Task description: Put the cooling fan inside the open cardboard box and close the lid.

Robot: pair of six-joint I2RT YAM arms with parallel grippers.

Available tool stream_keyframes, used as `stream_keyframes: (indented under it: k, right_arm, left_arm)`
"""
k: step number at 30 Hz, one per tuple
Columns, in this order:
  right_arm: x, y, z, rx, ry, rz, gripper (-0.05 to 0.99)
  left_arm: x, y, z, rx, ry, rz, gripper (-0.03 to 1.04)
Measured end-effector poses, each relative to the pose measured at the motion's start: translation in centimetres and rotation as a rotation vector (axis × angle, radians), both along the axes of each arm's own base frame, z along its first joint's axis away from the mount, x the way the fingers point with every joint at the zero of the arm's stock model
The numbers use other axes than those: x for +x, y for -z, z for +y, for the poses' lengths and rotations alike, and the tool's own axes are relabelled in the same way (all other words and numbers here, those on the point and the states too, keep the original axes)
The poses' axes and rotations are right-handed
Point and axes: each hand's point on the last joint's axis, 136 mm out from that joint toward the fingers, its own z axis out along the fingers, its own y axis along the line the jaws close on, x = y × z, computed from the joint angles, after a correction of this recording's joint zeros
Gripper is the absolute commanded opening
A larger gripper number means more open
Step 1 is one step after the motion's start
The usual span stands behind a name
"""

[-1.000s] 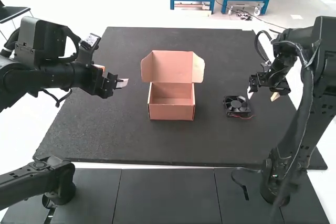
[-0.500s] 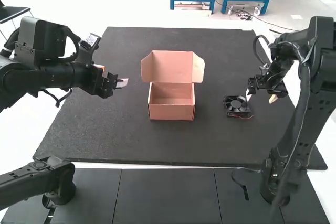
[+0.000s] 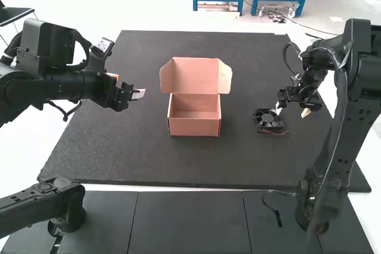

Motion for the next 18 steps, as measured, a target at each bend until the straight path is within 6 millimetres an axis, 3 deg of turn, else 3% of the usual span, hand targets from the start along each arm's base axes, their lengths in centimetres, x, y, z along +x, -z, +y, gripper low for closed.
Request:
stream_keyframes:
  k: [7, 18]
  right_arm:
    - [0.1, 0.3, -0.1, -0.003, 0.008, 0.003, 0.9]
    - [-0.6, 2.2, -0.3, -0.013, 0.011, 0.062, 0.9]
  left_arm:
    - [0.0, -0.1, 0.0, -0.002, 0.0, -0.003, 0.97]
    - [0.2, -1.5, -0.1, -0.017, 0.0, -0.037, 0.97]
